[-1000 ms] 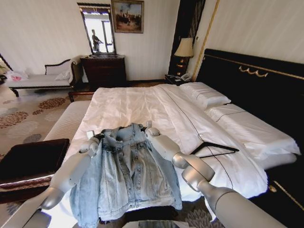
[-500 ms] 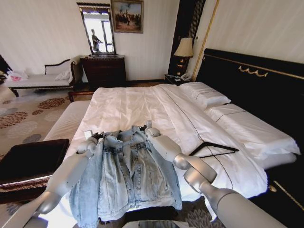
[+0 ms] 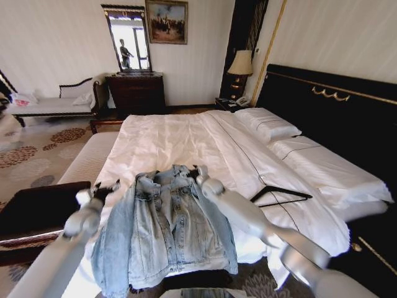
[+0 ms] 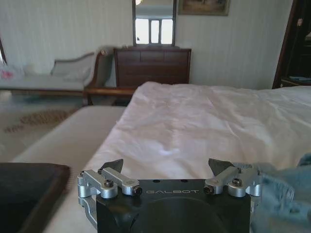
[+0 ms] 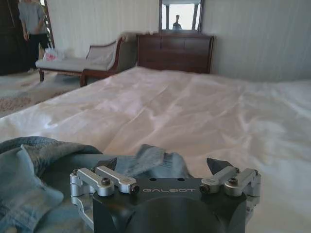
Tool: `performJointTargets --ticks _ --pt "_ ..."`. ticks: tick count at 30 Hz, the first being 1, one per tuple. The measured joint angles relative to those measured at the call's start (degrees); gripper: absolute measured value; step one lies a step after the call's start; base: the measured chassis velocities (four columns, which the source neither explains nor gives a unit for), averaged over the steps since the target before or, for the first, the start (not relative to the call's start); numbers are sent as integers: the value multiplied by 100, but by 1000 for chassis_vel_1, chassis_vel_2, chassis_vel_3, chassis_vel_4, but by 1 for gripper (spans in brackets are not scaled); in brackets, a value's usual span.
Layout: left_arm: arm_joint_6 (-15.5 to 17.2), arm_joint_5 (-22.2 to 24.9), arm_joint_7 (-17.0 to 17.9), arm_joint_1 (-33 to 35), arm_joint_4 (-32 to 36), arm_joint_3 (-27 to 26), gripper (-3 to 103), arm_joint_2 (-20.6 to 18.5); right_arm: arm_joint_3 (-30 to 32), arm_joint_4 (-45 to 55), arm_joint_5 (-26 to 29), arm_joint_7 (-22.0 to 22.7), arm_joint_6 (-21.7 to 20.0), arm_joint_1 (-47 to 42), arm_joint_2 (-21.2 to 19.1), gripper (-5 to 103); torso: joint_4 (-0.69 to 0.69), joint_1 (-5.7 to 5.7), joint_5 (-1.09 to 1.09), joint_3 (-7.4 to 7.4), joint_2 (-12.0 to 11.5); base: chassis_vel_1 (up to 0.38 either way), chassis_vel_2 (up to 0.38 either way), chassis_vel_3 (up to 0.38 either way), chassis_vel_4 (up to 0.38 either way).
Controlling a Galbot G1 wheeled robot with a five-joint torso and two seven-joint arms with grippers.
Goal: Pick up the clothes from the bed and hang them on the clothes hanger.
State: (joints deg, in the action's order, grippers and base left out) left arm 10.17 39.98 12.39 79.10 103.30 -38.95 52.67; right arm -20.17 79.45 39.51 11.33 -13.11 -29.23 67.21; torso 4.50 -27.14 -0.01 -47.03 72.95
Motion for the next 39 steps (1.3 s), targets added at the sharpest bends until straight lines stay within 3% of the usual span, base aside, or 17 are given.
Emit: performJointTargets --ticks 1,4,7,8,9,12,20,25,28,30,33,35,39 --pt "-149 -139 -121 290 136 -208 102 106 80 145 -139 -49 92 -206 -94 100 2 0 1 0 0 0 0 0 0" --pt "-523 -263 -511 1066 492 -787 95 446 407 549 -456 -116 246 -783 -281 100 3 0 3 0 0 0 0 0 0" --pt "-703 -302 -683 1388 580 -977 94 590 519 716 -580 -148 282 -1013 -371 100 1 -2 4 -1 0 0 0 0 0" --pt "-993 -399 -870 1782 652 -1170 89 776 632 950 -775 -215 347 -1295 -531 100 0 -2 1 -1 0 0 0 0 0" --pt "-993 -399 -870 1782 652 -1170 89 776 632 950 -775 -215 347 -1295 -531 100 0 -2 1 -1 0 0 0 0 0" --pt "-1442 -685 -986 2153 658 -1249 85 1074 686 1244 -926 -316 404 -1727 -665 100 2 -1 2 -1 0 0 0 0 0" --pt "-1499 -700 -1011 2235 768 -1140 84 1486 605 1348 -792 -369 375 -1890 -550 100 2 -4 0 -2 -1 0 0 0 0" --pt "-1452 -748 -1011 2184 770 -1044 84 1553 208 1027 -514 -341 286 -1410 -150 100 2 -4 -1 -2 -1 0 0 0 0" --pt "-1392 -754 -1004 2142 792 -957 84 1556 -150 399 -284 -279 226 -1004 507 100 -1 -4 0 -3 -2 0 0 0 0" --pt "-1379 -754 -996 2131 795 -939 84 1560 -206 186 -224 -244 221 -911 689 100 -1 -5 0 -3 -1 0 0 0 0" --pt "-1360 -787 -987 2119 803 -881 84 1609 -146 -568 -158 -146 223 -787 1229 100 0 -5 -1 -3 -2 0 0 0 0" --pt "-1359 -791 -987 2120 806 -876 84 1617 -126 -636 -163 -143 225 -782 1273 100 1 -4 0 -3 -2 0 0 0 0" --pt "-1344 -821 -984 2117 833 -832 84 1683 184 -1801 -404 -122 361 -543 1964 100 1 -4 -1 -3 -1 0 0 0 0"
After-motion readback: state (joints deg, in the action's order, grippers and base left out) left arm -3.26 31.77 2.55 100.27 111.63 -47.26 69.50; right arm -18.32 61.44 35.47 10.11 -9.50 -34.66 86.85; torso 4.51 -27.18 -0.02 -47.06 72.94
